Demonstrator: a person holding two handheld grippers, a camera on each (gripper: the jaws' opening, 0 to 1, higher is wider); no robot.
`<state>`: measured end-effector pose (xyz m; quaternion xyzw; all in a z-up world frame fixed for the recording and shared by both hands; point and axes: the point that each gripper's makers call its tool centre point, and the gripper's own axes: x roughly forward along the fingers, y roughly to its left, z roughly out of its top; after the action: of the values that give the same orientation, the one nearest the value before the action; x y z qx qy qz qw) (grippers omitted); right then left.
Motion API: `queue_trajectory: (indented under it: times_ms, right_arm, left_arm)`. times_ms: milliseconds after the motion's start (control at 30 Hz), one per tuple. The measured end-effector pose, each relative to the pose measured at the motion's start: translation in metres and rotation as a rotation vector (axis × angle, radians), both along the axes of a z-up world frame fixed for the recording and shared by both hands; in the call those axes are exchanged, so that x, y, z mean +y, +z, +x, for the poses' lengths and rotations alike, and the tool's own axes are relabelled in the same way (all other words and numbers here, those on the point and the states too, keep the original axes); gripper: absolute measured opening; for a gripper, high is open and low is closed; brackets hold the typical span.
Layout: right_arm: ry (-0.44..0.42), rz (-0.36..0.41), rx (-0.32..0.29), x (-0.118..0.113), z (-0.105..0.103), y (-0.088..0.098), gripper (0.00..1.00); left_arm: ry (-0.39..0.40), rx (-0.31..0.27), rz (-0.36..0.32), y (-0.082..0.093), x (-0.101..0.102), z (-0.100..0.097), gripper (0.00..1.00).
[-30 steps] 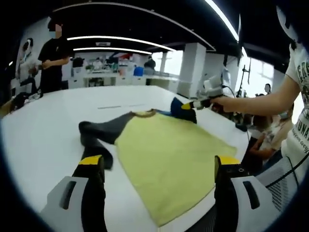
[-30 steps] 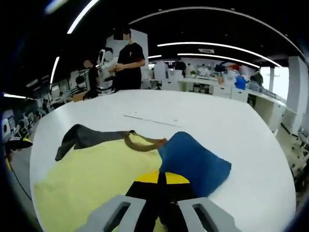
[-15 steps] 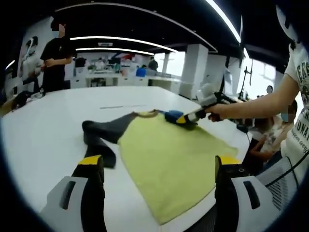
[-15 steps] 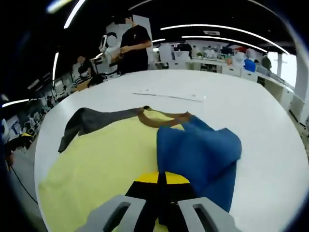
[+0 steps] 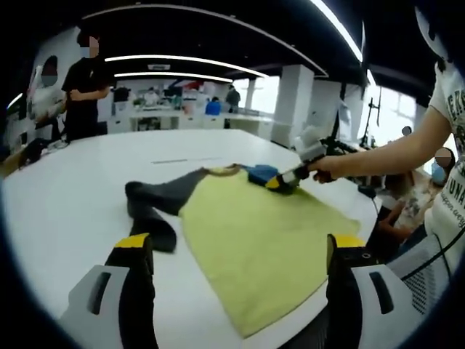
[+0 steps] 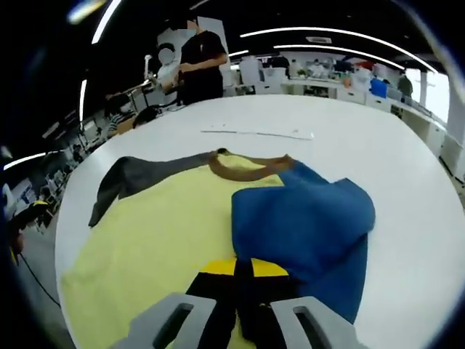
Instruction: Fold the garment on the visible template until the final outline fits inside the template.
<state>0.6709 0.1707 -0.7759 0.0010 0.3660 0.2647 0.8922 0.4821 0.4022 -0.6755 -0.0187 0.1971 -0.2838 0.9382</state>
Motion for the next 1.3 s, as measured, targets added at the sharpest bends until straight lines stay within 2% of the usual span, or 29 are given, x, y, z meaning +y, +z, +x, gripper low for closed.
queue_trajectory:
  times_ms: [167, 333, 467, 800, 967, 1033, 1300]
  right_arm:
    - [0.022, 0.026, -0.029, 0.003, 0.008, 0.009, 0.22]
    - [0.015, 0.062, -0.072, -0.004, 0.022, 0.032, 0.39]
    - [-0.011, 0.088, -0.098, -0.013, 0.032, 0.049, 0.47]
    - [-0.048, 0.02, -0.132, -0.044, 0.055, 0.062, 0.45]
    - [-0.063, -0.01, -0.123, -0.062, 0.076, 0.053, 0.43]
    - [-0.071, -0.018, -0.112, -0.066, 0.073, 0.051, 0.43]
    - [-0.087, -0.039, -0.088, -0.082, 0.093, 0.035, 0.42]
  left_arm:
    - [0.0, -0.005, -0.002, 0.002, -0.001, 0.0, 0.99]
    - [-0.005, -0.001, 0.004, 0.001, 0.0, -0.001, 0.99]
    - [-0.005, 0.003, 0.002, 0.0, -0.001, 0.0, 0.99]
    - [-0.013, 0.005, -0.012, 0.002, -0.005, -0.001, 0.99]
    - [-0.012, 0.012, -0.002, 0.001, -0.006, 0.001, 0.99]
    - [-0.013, 0.011, 0.001, 0.001, -0.006, 0.001, 0.99]
    - [-0.006, 0.026, 0.004, -0.003, -0.005, 0.002, 0.99]
